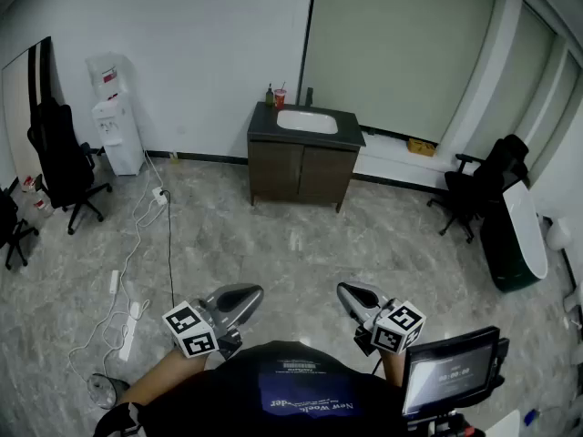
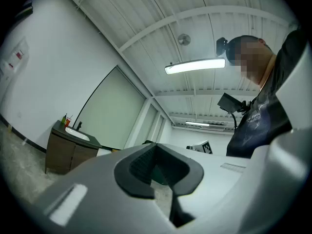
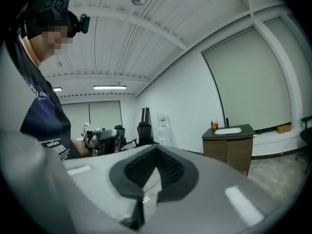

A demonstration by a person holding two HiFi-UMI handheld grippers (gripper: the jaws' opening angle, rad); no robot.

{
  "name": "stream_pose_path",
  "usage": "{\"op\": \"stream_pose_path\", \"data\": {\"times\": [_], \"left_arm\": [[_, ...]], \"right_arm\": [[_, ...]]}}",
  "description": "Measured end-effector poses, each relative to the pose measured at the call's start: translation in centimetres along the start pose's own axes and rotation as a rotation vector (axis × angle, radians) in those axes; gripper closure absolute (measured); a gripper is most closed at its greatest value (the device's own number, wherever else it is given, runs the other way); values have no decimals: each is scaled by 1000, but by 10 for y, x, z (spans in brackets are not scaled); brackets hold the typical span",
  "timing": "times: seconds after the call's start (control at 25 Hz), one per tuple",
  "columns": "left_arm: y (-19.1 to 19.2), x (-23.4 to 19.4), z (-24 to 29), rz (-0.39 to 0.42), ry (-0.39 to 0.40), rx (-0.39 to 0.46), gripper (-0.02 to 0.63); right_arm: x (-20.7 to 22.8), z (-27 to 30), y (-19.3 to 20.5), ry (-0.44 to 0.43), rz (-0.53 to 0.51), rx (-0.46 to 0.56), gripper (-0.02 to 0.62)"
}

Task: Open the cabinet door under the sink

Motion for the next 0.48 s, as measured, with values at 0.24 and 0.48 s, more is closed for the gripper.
{"op": "stream_pose_path", "data": {"times": [0.24, 0.48], "left_arm": [[-6, -1, -4, 4, 4, -3, 606], [-6, -2, -6, -2, 8, -4, 606]], "right_arm": [[-5, 4, -2, 3, 5, -1, 597], [-5, 6, 0, 1, 6, -13, 597]]}}
Point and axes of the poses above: the fingertips, and each gripper's own axes: z forward along the fingers, x to its right, y out of its underside, the point moved 2 cm from there along -z, backward along the fingers, and after that the axes turned 5 degrees about -y, right-handed, at the moved point
